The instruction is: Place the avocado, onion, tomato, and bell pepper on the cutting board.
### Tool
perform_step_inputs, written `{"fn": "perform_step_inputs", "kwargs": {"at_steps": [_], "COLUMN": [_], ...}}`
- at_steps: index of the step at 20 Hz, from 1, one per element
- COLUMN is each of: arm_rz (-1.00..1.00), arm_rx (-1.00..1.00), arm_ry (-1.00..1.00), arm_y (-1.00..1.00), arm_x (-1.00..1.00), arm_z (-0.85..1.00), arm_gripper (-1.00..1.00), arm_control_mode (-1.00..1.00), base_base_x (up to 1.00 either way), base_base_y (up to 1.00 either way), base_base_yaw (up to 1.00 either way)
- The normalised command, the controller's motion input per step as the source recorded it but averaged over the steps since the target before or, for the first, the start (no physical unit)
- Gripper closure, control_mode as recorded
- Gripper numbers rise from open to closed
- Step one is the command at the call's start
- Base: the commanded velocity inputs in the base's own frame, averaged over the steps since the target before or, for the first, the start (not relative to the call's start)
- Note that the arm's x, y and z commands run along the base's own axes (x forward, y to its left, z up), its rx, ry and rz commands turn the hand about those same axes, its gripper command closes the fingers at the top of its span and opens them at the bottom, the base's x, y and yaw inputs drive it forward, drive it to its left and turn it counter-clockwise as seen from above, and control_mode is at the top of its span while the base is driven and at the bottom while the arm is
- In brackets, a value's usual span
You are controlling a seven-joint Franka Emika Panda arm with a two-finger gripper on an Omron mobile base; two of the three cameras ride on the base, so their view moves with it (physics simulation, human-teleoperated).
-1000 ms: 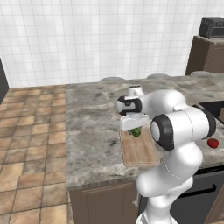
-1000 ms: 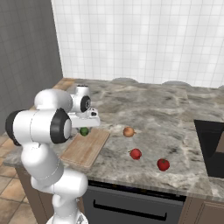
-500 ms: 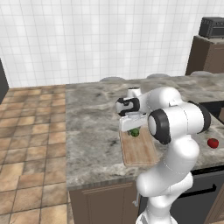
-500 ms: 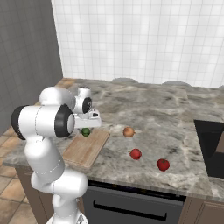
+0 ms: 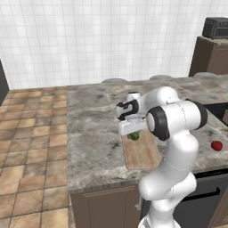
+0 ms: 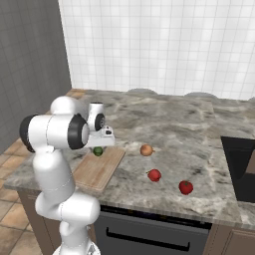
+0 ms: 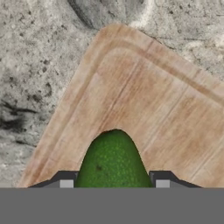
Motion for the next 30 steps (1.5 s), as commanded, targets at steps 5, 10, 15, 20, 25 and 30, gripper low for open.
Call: {"fn": "perform_step_inputs", "kwargs": {"at_steps": [5,10,15,20,25,30], "arm_rz": [0.01,0.00,0.00,0.00,0.00,0.00], "arm_rx": [0.00,0.00,0.00,0.00,0.02,0.04], "arm_ry": [0.00,0.00,0.00,0.01,0.01,0.00], "arm_y": [0.00,0.00,0.00,0.00,0.00,0.00], "arm_x": [0.00,0.00,0.00,-0.03,0.00,0.00], "arm_z": [-0.28,-0.32,-0.27,-0.18,-0.08,-0.01], "arm_gripper": [1.00,1.00,-1.00,-1.00,-1.00,-1.00], "arm_control_mode": [-1.00,-1.00,-1.00,-1.00,-1.00,-1.00], "base_base_x": [0.00,0.00,0.00,0.00,0.00,0.00], "base_base_y": [0.00,0.00,0.00,0.00,0.00,0.00], "base_base_yaw": [0.00,0.00,0.00,0.00,0.00,0.00]}}
